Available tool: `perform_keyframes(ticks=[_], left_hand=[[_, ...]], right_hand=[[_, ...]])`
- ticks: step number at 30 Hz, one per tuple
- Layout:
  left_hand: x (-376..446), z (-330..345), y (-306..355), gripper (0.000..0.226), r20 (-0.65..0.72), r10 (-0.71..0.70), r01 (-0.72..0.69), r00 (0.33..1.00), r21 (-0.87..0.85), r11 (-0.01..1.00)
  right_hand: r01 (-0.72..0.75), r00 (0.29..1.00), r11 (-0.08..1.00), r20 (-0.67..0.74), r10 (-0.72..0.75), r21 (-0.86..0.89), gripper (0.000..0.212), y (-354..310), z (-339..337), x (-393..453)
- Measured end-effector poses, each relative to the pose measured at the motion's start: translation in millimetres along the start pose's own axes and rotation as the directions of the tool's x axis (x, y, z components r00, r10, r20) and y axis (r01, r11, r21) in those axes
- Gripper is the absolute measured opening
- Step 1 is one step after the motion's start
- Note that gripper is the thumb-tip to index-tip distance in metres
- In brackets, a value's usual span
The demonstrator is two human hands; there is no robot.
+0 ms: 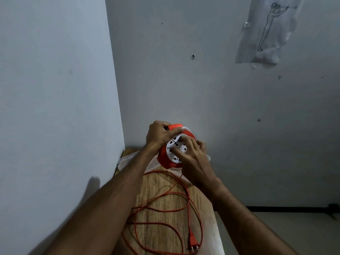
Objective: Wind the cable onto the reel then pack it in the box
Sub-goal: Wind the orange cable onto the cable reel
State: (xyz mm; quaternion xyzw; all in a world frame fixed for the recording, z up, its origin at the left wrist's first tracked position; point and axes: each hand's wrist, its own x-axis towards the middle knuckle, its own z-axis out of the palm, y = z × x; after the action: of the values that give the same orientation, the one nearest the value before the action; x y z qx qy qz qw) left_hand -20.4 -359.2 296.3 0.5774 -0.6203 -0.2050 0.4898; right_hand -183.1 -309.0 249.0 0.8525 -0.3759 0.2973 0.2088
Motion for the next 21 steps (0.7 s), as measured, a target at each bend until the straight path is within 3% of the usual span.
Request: perform_keyframes(ticks=[4,10,13,18,21], left_hand=[[2.0,-0.6,3.4,0.044,0.046,0.012,-0.012,0.999,-0.008,1.0],[1.1,-1.1,5.0,0.054,0.101,0.005,-0.008,0.995,0.027,1.0],[1.1,-1.5,4.4,0.056,0.102,-0.006,0.002,0.995,0.036,0.999],[0.0,1.0,3.8,0.058,0.035,-0.028,0.029,0.999,-0.014,0.999],[-0.5,4.4,6.8,0.057,-0.006,-0.005,0.005,1.0,-0.011,1.0]], right_hand=[[0.042,0.995,0.998,0.095,-0.037,-0.051,0.059,10.4,0.2,1.3],[0.034,0.999,0.999,0.005,-0.034,-0.021,0.045,7.4,1.1,5.0],[-0.018,1.0,0.999,0.001,0.018,0.036,0.056,3.8,2.4,6.7],[-0.265,0.957,0.945,-0.07,0.282,0.191,0.053,-1.9,6.7,8.9],[-0.487,0.844,0.804,-0.053,0.533,0.34,0.051,-17.2,0.5,18.9]])
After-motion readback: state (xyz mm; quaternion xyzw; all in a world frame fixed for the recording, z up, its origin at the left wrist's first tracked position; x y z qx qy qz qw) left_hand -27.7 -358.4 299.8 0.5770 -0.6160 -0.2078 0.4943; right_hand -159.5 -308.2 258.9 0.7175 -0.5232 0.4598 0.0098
